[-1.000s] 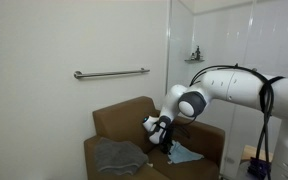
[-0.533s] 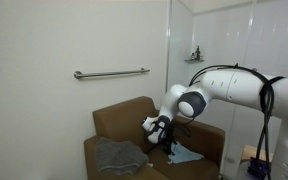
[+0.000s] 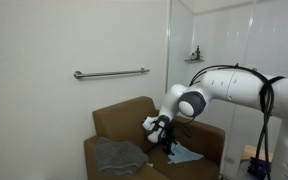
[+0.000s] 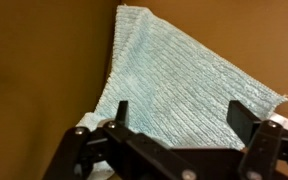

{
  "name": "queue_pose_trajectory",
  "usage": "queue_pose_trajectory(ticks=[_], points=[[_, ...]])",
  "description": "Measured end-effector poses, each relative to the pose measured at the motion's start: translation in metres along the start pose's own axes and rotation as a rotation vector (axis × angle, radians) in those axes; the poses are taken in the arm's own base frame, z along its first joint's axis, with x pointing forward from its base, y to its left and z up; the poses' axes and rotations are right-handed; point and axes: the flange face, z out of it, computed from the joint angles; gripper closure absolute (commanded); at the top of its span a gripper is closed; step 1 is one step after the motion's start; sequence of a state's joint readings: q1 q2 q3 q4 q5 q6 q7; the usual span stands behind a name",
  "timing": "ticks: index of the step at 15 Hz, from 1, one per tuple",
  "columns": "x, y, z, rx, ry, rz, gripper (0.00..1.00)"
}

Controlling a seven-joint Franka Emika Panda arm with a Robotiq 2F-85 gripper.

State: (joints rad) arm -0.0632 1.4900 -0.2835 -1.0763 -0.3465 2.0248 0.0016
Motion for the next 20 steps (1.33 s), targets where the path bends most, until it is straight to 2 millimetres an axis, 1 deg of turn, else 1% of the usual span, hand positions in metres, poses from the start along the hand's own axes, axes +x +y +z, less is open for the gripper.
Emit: queue_pose_trajectory(ticks=[3, 6, 8, 11, 14, 17, 20], points=[[0.0, -0.003, -0.003, 0.0, 0.001, -0.005, 0.0], [-0.003, -0.018, -0.02, -0.02, 0.005, -0.032, 0.0], [-0.003, -0.019, -0.025, -0.033, 0.009, -0.044, 0.0], [-0.005, -0.002, -0.016, -0.032, -0.016, -0.063, 0.0], [-0.009, 0.024, -0.003, -0.016, -0.06, -0.07, 0.0], [-0.012, 0.049, 0.007, 0.0, -0.06, -0.102, 0.0], [-0.009, 0.063, 0.011, 0.019, -0.019, -0.177, 0.0]])
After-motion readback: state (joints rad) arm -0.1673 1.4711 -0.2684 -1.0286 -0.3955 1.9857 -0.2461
